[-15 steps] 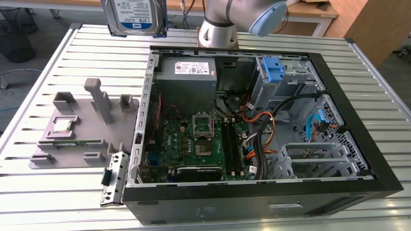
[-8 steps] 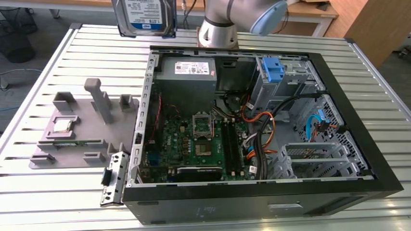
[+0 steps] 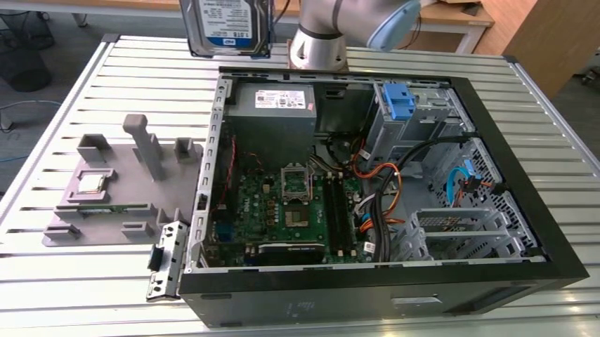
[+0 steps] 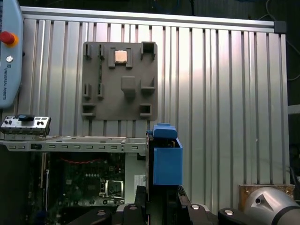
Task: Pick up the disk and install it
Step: 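Pick up the disk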
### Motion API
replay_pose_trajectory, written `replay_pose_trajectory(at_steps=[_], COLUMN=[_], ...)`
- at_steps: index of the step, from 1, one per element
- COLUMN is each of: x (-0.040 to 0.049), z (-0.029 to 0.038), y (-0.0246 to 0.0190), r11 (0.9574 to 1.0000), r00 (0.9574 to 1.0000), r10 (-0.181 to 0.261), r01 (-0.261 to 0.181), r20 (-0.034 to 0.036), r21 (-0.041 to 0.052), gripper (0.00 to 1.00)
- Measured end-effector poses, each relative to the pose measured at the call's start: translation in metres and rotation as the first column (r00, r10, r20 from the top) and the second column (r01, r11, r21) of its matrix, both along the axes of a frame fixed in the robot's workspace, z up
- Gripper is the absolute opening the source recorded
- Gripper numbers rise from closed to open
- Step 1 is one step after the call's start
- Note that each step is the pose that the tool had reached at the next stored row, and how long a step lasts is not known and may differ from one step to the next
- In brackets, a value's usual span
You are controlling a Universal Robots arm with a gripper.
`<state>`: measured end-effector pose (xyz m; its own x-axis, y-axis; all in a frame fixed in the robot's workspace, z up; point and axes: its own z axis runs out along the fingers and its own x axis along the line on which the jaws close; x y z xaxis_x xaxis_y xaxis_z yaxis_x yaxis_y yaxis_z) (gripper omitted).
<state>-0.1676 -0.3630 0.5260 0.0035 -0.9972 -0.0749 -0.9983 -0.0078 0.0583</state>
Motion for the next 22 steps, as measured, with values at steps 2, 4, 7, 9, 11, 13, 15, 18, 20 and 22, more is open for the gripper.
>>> replay_pose_trajectory(at_steps=[2,4,7,9,11,13,15,18,20,22], x=[0.0041,0.0094,0.0179,0.0244,0.0300,0.0348,0.0377,0.0430,0.0472,0.0516], z=[-0.0019,-0.0029,-0.0042,-0.0054,-0.0068,-0.0087,-0.0110,-0.0144,-0.0168,-0.0195], y=[0.0000,0.0000,0.0000,0.0000,0.0000,0.0000,0.0000,0.0000,0.0000,0.0000], r11=[1.0000,1.0000,1.0000,1.0000,1.0000,1.0000,1.0000,1.0000,1.0000,1.0000], r00=[1.0000,1.0000,1.0000,1.0000,1.0000,1.0000,1.0000,1.0000,1.0000,1.0000], r10=[0.000,0.000,0.000,0.000,0.000,0.000,0.000,0.000,0.000,0.000], r01=[0.000,0.000,0.000,0.000,0.000,0.000,0.000,0.000,0.000,0.000], r20=[0.0001,0.0000,0.0000,0.0000,0.0001,0.0001,0.0000,0.0000,0.0000,-0.0001], r21=[0.0000,-0.0001,0.0000,0.0000,0.0001,0.0002,0.0002,0.0003,0.0003,0.0002], gripper=[0.35,0.35,0.35,0.35,0.35,0.35,0.35,0.35,0.35,0.35])
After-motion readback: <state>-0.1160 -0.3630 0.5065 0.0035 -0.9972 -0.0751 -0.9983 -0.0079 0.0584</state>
